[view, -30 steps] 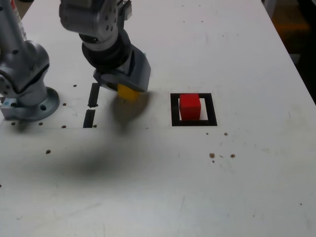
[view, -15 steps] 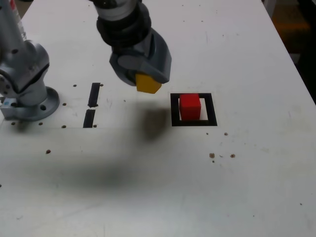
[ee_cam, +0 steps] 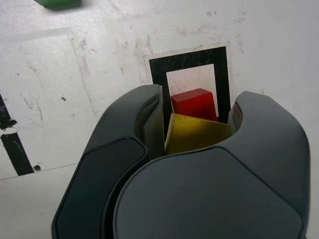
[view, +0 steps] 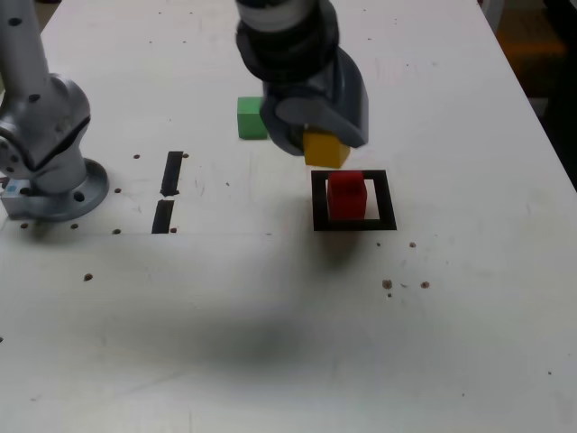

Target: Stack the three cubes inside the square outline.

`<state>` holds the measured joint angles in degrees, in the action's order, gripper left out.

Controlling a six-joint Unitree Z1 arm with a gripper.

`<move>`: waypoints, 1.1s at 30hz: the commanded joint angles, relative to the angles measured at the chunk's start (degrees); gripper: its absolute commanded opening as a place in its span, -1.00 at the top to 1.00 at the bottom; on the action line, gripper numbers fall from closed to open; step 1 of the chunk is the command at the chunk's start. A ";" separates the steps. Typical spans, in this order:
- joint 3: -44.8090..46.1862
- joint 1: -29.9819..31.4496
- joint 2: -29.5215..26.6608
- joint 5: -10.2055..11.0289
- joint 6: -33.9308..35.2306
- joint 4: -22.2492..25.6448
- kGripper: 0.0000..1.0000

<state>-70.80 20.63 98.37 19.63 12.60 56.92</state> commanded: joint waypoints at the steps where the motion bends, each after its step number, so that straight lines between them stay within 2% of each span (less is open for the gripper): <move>1: -0.32 0.02 0.39 0.17 0.06 -0.12 0.53; 12: -1.38 0.02 4.35 1.48 1.56 -2.28 0.53; 33: -0.22 -1.58 6.93 2.68 3.75 -4.12 0.47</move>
<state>-71.14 19.27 105.03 22.12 16.26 52.92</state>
